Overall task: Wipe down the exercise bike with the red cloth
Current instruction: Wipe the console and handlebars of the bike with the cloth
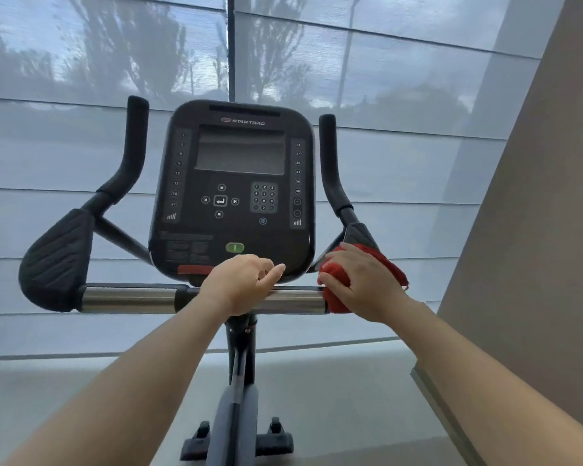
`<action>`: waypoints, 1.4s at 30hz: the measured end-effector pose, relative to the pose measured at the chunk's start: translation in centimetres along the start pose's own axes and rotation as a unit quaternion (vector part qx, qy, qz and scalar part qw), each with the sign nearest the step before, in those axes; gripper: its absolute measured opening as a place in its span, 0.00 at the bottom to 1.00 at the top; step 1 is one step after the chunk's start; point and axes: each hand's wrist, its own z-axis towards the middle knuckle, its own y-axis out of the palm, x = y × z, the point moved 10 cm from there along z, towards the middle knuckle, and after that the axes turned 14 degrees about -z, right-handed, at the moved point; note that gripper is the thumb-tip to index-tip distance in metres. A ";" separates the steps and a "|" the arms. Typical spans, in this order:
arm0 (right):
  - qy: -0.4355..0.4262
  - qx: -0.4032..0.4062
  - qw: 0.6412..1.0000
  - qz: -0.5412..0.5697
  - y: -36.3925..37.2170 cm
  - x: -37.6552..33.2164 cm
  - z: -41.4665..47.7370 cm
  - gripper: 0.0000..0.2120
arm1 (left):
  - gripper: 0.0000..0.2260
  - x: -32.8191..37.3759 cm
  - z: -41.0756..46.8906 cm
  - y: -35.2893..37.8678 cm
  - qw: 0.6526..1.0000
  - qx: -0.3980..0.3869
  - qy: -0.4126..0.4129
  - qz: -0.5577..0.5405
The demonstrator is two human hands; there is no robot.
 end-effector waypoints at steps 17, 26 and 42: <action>0.029 0.122 0.989 0.077 -2.8 3.0 1.5 0.15 | 0.18 0.4 -0.5 -0.7 0.999 0.040 0.018 -0.002; 0.114 0.060 0.989 0.073 -0.7 4.7 0.3 0.19 | 0.16 0.1 -0.1 -0.6 0.999 0.037 0.005 -0.028; 0.306 0.086 0.941 0.112 0.7 3.7 -4.1 0.29 | 0.18 0.5 -0.8 -1.0 0.998 0.054 0.004 0.009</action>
